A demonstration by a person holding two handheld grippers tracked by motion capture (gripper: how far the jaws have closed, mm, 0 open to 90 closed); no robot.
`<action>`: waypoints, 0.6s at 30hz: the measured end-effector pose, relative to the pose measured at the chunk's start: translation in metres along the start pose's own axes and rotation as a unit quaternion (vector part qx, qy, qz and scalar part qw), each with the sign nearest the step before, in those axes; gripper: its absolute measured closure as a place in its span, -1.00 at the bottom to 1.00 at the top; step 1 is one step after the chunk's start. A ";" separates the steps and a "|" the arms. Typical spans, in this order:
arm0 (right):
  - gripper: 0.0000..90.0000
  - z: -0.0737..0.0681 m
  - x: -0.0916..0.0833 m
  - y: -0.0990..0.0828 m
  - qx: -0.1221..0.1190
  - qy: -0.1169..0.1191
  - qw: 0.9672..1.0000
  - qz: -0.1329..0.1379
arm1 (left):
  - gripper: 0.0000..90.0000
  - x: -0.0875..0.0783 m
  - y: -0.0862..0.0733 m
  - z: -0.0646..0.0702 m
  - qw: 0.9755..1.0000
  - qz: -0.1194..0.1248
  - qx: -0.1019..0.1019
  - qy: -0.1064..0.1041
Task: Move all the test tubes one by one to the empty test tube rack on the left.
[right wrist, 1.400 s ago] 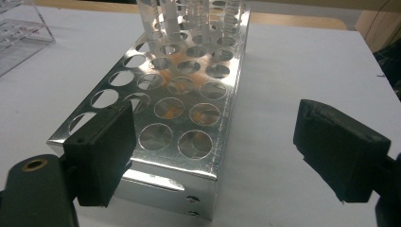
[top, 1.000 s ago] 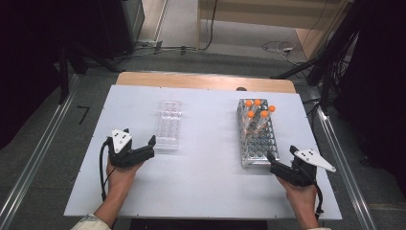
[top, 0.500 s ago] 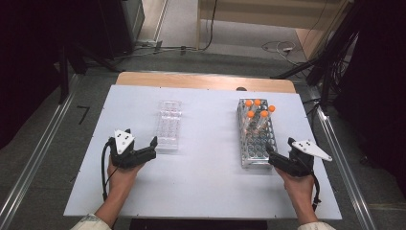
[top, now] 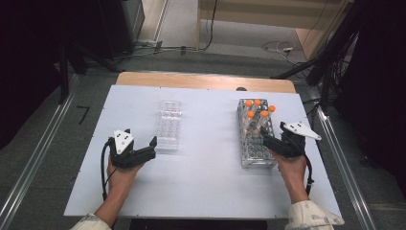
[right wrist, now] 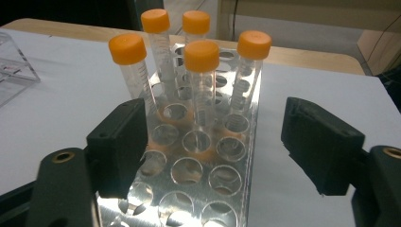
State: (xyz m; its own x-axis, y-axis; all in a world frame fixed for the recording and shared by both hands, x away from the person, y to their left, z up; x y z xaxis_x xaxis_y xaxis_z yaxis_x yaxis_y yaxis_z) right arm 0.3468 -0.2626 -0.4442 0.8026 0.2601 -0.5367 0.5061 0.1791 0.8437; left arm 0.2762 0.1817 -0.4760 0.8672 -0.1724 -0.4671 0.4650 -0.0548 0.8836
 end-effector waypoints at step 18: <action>0.02 0.004 0.011 0.014 0.019 0.023 0.999 -0.027 | -0.84 0.000 0.001 -0.001 1.000 0.002 -0.002 0.001</action>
State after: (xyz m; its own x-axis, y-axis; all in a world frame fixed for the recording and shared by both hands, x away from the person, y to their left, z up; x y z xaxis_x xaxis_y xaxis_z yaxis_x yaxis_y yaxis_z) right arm 0.3634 -0.2607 -0.4381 0.7596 0.2942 -0.5801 0.5600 0.1579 0.8133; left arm 0.2766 0.1824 -0.4749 0.8695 -0.1707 -0.4636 0.4622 -0.0499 0.8854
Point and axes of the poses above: each handheld gripper's, and its own axes: x roughly forward along the jaws, y roughly out of its top, z roughly to its right, the point moved 2 cm from there along x, roughly forward along the jaws, and after that the axes turned 6 degrees about -z, right-handed, at the moved point
